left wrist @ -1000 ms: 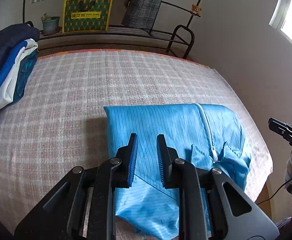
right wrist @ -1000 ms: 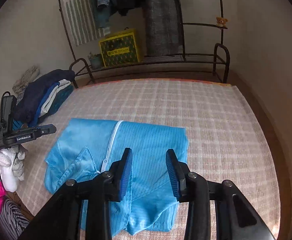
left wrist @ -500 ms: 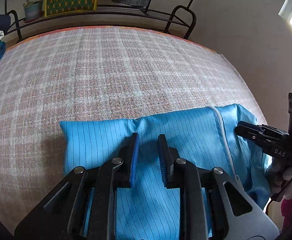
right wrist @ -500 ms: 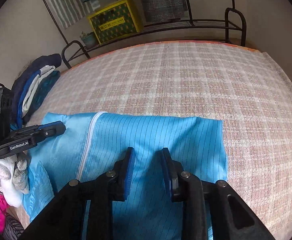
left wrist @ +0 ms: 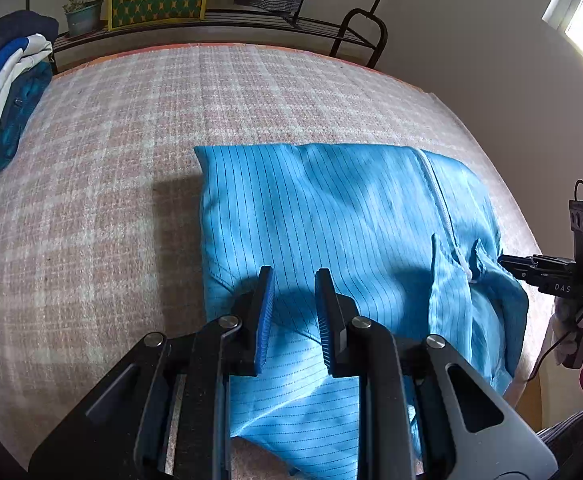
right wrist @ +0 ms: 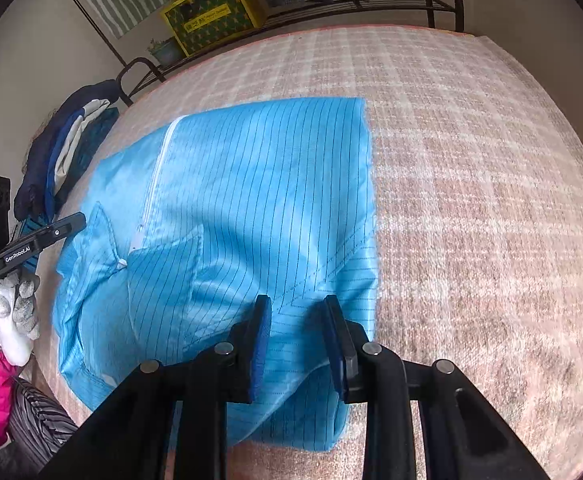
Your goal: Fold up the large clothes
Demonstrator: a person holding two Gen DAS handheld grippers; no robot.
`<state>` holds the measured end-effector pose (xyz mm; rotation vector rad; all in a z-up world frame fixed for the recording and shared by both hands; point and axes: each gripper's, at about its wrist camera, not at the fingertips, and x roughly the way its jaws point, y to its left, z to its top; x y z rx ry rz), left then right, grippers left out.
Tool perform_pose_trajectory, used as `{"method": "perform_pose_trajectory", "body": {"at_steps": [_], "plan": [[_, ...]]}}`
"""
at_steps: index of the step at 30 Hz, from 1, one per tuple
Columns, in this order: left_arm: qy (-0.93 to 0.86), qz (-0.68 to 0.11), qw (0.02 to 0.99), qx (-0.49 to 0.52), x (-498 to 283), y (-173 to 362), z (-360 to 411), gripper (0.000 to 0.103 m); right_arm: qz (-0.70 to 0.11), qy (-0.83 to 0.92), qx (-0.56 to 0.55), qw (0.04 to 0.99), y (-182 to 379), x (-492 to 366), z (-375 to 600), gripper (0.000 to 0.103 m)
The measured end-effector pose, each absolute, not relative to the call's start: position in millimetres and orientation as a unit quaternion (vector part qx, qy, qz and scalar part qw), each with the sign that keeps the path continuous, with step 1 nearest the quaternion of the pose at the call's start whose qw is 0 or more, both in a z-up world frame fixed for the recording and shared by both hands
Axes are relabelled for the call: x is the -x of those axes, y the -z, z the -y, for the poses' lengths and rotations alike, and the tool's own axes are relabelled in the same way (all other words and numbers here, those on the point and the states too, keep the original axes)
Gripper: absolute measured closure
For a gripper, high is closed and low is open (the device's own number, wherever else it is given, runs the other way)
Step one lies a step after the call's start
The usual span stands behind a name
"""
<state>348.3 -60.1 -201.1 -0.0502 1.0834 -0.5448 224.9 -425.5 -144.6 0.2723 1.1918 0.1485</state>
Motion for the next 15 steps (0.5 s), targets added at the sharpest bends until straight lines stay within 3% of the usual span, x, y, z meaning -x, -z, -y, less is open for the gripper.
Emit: {"method": "perform_pose_trajectory", "body": {"at_steps": [8,10,12,14,15], "plan": [[0.25,-0.507,0.823,0.046,-310.8,208.8,26.4,0.081,-0.558,-0.077,-0.141,0.814,128.9,-183.4,439.6,0.076],[0.252,-0.506,0.82,0.091,-307.2,205.2,8.6,0.079,-0.521,-0.077,-0.156,0.835,112.8,-176.0,450.7,0.067],[0.251,-0.504,0.812,0.152,-306.7,202.4,-11.1,0.062,-0.472,-0.06,-0.166,0.864,96.9,-169.2,462.1,0.036],[0.251,-0.504,0.795,0.227,-311.2,204.1,-30.4,0.053,-0.423,-0.042,-0.177,0.887,86.2,-164.7,474.0,0.021],[0.253,-0.508,0.781,0.261,-315.2,207.2,-38.4,0.052,-0.409,-0.042,-0.19,0.892,83.7,-165.9,479.7,0.021]]}}
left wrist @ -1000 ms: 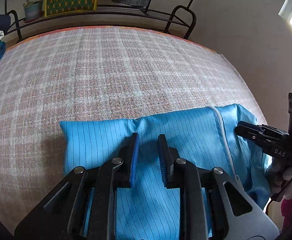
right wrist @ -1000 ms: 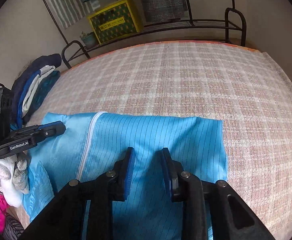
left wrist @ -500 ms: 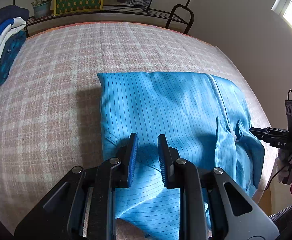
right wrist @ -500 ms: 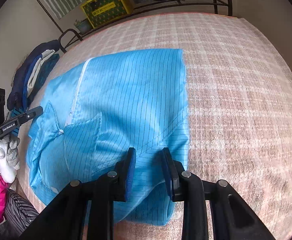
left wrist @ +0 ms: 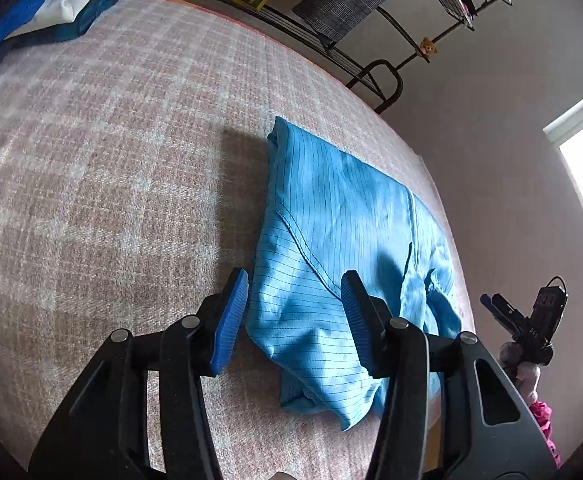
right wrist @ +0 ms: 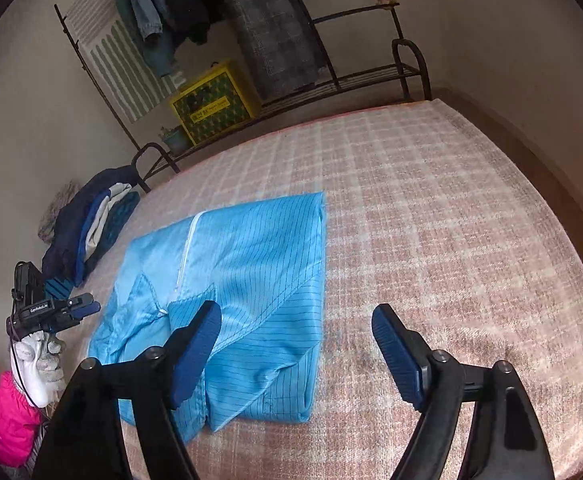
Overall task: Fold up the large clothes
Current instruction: 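Grasp the folded coat's edge with both tools and lift it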
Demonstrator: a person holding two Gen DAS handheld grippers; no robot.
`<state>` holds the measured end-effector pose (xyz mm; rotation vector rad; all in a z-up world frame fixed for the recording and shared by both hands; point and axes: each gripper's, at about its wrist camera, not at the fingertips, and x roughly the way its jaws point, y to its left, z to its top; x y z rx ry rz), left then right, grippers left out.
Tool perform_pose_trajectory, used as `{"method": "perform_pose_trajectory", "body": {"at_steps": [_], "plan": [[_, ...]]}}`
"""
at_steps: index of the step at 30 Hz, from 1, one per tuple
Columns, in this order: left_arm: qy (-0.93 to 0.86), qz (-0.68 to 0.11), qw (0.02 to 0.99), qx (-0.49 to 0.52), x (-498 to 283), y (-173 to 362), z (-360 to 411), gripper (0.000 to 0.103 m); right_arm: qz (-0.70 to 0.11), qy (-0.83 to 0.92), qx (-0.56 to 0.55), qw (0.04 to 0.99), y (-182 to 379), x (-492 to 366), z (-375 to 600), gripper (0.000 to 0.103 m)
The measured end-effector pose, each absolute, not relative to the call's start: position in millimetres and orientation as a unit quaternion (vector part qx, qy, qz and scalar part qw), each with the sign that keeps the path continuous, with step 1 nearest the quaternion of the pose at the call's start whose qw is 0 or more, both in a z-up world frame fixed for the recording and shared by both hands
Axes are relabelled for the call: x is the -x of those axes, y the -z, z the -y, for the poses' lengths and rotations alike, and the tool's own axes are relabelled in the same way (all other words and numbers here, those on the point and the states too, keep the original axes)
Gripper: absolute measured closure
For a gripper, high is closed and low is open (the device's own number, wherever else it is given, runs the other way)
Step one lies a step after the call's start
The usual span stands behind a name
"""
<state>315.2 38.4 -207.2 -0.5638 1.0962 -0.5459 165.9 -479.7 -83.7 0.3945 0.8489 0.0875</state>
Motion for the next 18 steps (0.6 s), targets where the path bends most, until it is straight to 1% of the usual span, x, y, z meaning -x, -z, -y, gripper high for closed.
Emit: {"method": "perform_pose_trajectory", "body": {"at_steps": [3,6,8,13,17,18], "plan": [[0.256,-0.522,0.738,0.344,-329.5,221.8,-51.9,0.052,-0.417,-0.066,-0.239,0.874,92.4,-176.8,491.6,0.022],[0.259,-0.537,0.706,0.382,-338.7,237.4,-57.4,0.05,-0.449,-0.08,-0.271,0.848,109.2,-188.4,494.4,0.027],[0.265,-0.544,0.692,0.394,-346.2,246.3,-56.9,0.05,-0.466,-0.087,-0.284,0.833,121.0,-195.7,493.6,0.031],[0.275,-0.549,0.666,0.424,-366.4,261.3,-53.9,0.05,-0.488,-0.104,-0.306,0.811,141.8,-211.0,498.9,0.033],[0.299,-0.564,0.658,0.398,-375.2,260.8,-38.2,0.05,-0.503,-0.128,-0.325,0.791,160.0,-223.0,498.9,0.033],[0.302,-0.565,0.66,0.392,-376.1,260.0,-35.2,0.05,-0.496,-0.133,-0.328,0.793,160.9,-225.5,498.5,0.033]]}}
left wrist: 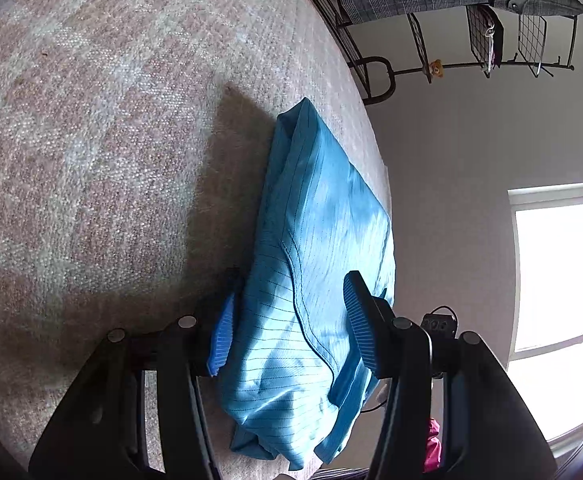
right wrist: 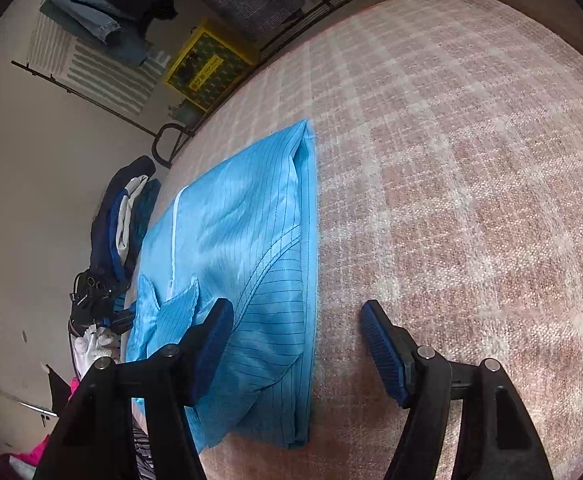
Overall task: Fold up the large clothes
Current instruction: 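Grasp the folded coat's edge with both tools and lift it, then carry the folded coat with both tools onto the dark blue clothes stack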
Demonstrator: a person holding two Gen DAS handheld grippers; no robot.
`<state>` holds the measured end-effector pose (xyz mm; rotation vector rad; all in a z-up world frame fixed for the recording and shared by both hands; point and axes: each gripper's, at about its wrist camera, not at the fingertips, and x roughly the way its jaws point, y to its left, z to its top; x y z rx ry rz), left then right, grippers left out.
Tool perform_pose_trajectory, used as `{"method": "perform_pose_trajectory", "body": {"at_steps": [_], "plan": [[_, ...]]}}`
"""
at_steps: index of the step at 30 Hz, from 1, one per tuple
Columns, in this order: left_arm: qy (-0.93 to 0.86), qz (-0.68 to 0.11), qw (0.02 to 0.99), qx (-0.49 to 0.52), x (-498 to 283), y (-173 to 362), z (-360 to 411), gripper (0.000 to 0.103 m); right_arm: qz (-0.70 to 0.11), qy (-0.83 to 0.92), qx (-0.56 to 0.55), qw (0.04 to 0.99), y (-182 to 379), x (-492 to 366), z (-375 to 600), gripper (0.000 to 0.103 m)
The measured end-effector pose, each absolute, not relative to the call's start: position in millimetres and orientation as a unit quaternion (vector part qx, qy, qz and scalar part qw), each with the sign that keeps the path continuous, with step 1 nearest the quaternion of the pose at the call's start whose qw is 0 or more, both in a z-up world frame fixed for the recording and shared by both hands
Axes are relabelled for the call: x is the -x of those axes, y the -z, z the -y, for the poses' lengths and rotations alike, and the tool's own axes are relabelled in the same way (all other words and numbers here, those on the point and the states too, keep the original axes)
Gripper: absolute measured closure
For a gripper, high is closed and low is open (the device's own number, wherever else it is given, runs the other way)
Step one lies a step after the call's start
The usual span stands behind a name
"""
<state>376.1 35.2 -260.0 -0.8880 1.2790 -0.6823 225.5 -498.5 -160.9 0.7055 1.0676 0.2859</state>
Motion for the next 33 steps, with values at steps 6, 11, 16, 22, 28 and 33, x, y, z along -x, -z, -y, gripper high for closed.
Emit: {"method": "perform_pose_trajectory", "body": {"at_steps": [6,11,16,22,28,33], "plan": [[0.312,-0.575,0.657,0.374,-385.5,258.8,-24.6,0.062,-0.474,-0.181,-0.381,0.773,177.0,-240.6,503.1,0.045],[0.32,-0.575,0.666,0.349,-389.9,257.9,-2.9,0.075,-0.478,-0.199,-0.4,0.757,189.3,-256.3,483.3,0.063],[0.305,-0.568,0.702,0.303,-386.6,247.1,13.1,0.084,-0.5,-0.18,-0.345,0.774,181.4,-263.0,456.1,0.079],[0.303,-0.538,0.742,0.262,-380.9,219.9,26.3,0.095,-0.508,-0.143,-0.287,0.8,153.1,-255.8,431.4,0.095],[0.304,-0.506,0.773,0.233,-370.5,192.6,22.8,0.098,-0.503,-0.124,-0.21,0.829,107.3,-241.1,383.6,0.097],[0.304,-0.484,0.789,0.223,-356.7,172.8,3.1,0.098,-0.501,-0.103,-0.123,0.851,70.6,-229.6,323.5,0.098]]}}
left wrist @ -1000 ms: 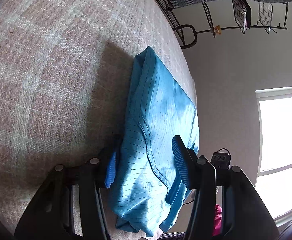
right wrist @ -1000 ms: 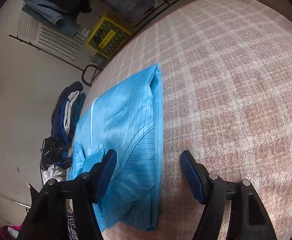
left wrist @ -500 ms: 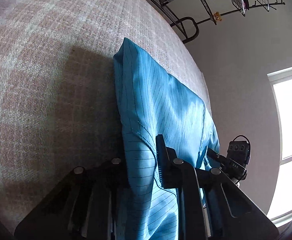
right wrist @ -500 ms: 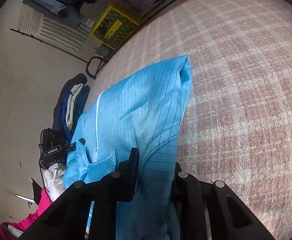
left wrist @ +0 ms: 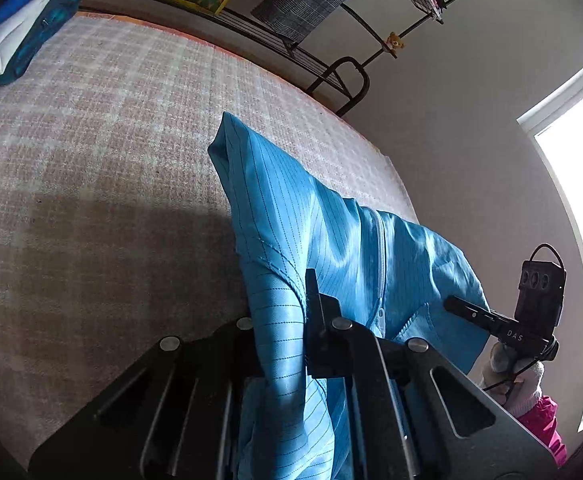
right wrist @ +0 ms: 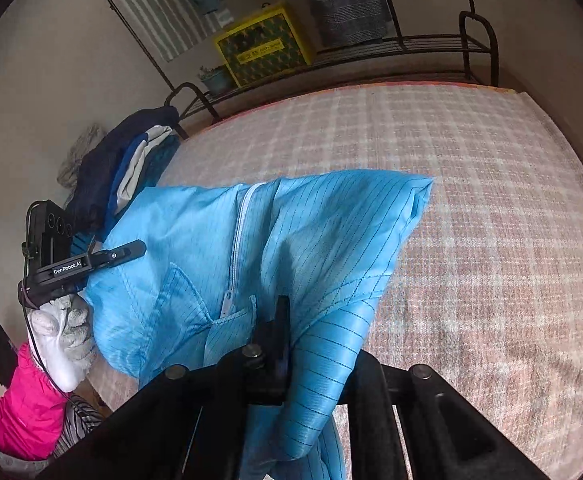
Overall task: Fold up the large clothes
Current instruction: 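Carry the folded coat with both tools onto the dark blue clothes stack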
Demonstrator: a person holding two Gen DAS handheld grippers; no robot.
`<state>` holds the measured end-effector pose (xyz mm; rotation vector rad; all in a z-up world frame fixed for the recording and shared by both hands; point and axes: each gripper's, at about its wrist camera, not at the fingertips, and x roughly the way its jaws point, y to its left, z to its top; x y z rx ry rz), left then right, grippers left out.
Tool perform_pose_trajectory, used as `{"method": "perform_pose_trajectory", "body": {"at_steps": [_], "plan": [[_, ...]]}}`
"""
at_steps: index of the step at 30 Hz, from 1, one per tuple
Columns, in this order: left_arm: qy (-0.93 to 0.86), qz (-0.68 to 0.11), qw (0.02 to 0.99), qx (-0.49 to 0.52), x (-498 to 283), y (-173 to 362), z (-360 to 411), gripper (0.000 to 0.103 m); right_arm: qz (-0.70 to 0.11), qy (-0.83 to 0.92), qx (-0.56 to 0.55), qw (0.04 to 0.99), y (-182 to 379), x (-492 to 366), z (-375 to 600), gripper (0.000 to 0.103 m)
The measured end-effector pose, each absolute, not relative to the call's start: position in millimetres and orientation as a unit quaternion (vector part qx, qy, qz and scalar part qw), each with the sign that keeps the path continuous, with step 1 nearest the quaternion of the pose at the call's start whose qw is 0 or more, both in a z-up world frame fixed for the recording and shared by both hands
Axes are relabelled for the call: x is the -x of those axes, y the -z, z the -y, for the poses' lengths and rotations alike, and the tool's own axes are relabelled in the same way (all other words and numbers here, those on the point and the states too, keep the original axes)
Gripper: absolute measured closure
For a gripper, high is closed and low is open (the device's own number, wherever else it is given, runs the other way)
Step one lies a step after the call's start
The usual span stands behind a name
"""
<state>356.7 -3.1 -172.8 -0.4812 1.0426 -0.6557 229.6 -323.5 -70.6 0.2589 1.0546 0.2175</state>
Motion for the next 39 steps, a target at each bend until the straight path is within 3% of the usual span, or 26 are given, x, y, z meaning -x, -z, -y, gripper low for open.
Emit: {"method": "perform_pose_trajectory", "body": {"at_steps": [19,30,39], "plan": [[0.258,-0.396,0.861,0.188,-288.4,68.7,-166.2,0.098,-0.405,-0.117,0.071,0.904,-43.1,-195.3,94.3,0.1],[0.212,-0.344,0.893,0.198,-276.9,12.9,-277.6,0.098,-0.353,-0.169,0.125,0.912,-86.4,-201.8,-29.5,0.1],[0.161,-0.319,0.911,0.204,-302.4,-15.4,-333.7,0.099,-0.338,-0.23,0.115,0.906,-95.4,-257.8,-88.7,0.1]]}}
